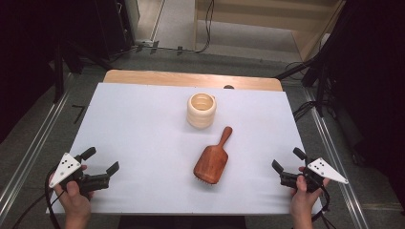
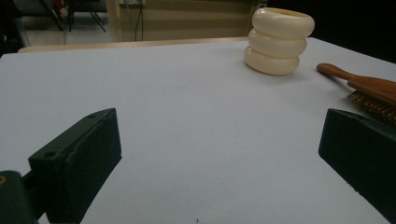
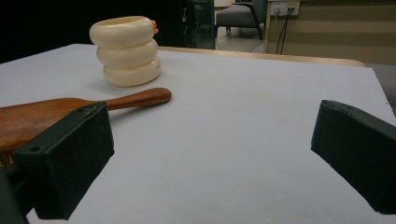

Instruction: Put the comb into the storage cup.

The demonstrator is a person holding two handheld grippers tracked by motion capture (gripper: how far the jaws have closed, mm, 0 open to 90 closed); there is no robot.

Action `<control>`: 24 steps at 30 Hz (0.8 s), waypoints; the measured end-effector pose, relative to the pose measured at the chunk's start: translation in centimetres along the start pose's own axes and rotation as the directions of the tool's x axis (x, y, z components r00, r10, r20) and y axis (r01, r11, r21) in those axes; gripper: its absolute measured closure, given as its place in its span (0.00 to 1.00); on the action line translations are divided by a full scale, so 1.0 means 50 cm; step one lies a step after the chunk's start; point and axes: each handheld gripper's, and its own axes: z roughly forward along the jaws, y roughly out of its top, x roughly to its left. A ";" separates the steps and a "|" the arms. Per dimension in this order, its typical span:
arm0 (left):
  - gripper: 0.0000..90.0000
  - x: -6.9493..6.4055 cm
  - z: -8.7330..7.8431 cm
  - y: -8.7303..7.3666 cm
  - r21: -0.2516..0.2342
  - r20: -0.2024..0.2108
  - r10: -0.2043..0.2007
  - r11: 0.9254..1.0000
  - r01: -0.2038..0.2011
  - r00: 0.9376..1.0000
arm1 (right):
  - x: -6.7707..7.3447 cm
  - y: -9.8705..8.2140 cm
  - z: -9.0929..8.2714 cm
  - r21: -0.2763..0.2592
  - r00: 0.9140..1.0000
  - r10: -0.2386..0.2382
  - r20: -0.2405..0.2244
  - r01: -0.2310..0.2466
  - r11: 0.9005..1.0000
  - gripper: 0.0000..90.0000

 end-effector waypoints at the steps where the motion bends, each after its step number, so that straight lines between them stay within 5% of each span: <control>1: 0.00 0.001 -0.001 0.000 -0.001 -0.003 -0.001 1.000 0.001 1.000 | 0.001 0.001 0.000 0.003 1.000 -0.004 -0.004 0.004 1.000 0.00; 10: 0.00 0.003 -0.007 -0.003 -0.019 -0.009 -0.024 1.000 0.024 1.000 | 0.023 0.028 -0.001 0.069 0.998 -0.031 -0.051 0.034 0.997 0.18; 14: 0.00 0.003 -0.007 -0.002 -0.017 -0.007 -0.024 1.000 0.024 1.000 | 0.038 0.056 0.013 0.089 0.993 -0.014 -0.118 0.025 0.996 0.39; 20: 0.00 -0.001 -0.001 -0.001 0.000 -0.003 -0.002 1.000 0.002 1.000 | 0.071 0.102 0.044 0.116 0.986 -0.086 -0.140 0.103 0.988 0.76; 24: 0.00 -0.003 0.000 -0.001 0.004 -0.002 0.005 1.000 -0.005 1.000 | 0.088 0.130 0.069 0.128 0.969 -0.139 -0.202 0.167 0.978 0.94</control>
